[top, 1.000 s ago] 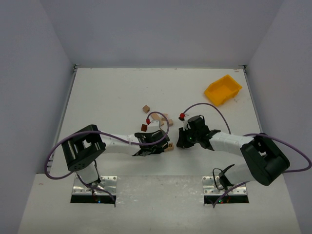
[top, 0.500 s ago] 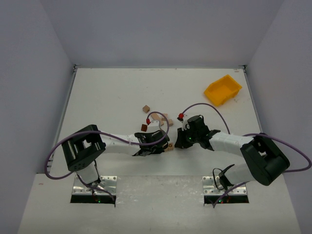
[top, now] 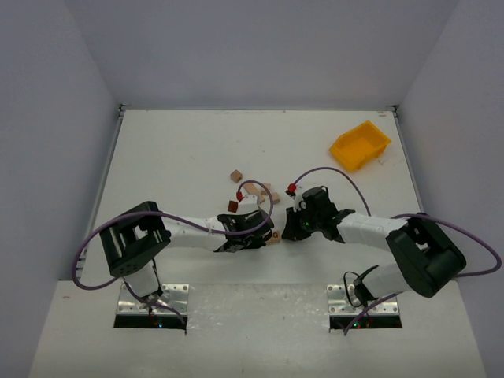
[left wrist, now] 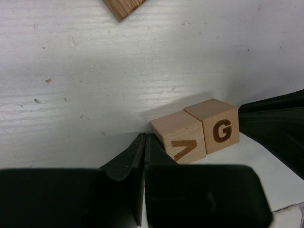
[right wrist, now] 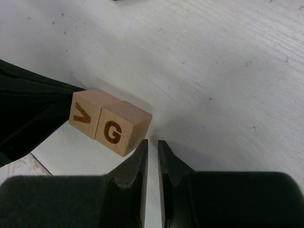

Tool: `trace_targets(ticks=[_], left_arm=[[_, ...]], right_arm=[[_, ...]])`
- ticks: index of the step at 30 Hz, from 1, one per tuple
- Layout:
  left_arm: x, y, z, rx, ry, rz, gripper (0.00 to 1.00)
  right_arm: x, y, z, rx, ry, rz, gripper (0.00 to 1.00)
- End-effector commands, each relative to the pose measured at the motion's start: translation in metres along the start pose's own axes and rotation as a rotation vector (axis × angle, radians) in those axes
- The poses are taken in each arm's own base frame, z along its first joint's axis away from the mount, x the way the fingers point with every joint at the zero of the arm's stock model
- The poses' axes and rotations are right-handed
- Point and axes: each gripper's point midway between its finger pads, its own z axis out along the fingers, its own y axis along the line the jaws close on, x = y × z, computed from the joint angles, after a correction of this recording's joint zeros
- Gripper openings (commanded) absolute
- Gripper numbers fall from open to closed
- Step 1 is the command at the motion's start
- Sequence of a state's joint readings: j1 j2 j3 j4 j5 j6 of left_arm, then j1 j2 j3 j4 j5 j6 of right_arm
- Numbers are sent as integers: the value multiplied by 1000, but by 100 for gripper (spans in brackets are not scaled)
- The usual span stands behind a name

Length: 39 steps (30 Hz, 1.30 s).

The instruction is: Build the wood block tower

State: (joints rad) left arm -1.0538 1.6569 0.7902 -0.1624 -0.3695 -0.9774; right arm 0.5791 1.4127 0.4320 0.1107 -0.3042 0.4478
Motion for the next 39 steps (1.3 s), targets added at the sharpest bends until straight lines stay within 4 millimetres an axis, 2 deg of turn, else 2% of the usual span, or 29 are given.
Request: trace_targets(ticks=[1,6,9,12,13,15,17,18,19,20,23,24,26,29,30,31,33,37,39], left_arm=[[-7,-4,-1,13,-21,-25,0],[-8,0,-2,-9,-27,-34,0],[-15,12,-8,-70,-45,-26,0],[-32,17,-18,-97,-90,-47,1],[-44,20,-27,-103,-125,-61,5],[-60,30,-42,-126,-175,-73,28],[-81,36,-57,-142,-238,-100,60],[-92,40,-65,-148,-275,-118,80],[-104,43,-73,-153,-313,-141,94],[-118,47,-80,-153,-351,-165,100],[-142,49,-87,-120,-370,-169,100],[-156,58,-86,-126,-375,-177,100],[-171,59,-82,-103,-361,-174,100],[-206,52,-86,-67,-407,-147,100],[-217,46,-83,-30,-388,-84,100],[-224,32,-77,52,-342,43,100],[-241,19,-76,143,-325,117,100],[-243,13,-52,302,-247,310,100],[-245,19,-40,319,-224,350,100]], right_arm=[[-21,13,3,-50,-52,-41,14],[-21,10,2,-33,-58,-38,13],[-24,-9,0,86,-74,-20,17],[-23,-27,-5,190,-83,-6,17],[-25,-33,-9,234,-100,1,17],[-32,-40,-18,284,-147,8,17],[-48,-45,-33,345,-225,11,21],[-54,-46,-39,366,-258,12,23],[-61,-48,-46,387,-293,14,28],[-68,-49,-53,409,-331,18,38],[-83,-49,-66,435,-400,21,72],[-90,-48,-73,444,-432,9,86],[-95,-47,-78,453,-448,4,98],[-94,-53,-82,489,-460,11,99],[-93,-57,-82,505,-458,17,99],[-91,-61,-81,527,-453,19,99],[-90,-64,-79,539,-441,17,99],[-84,-68,-74,540,-408,15,99],[-82,-70,-72,543,-399,14,99]])
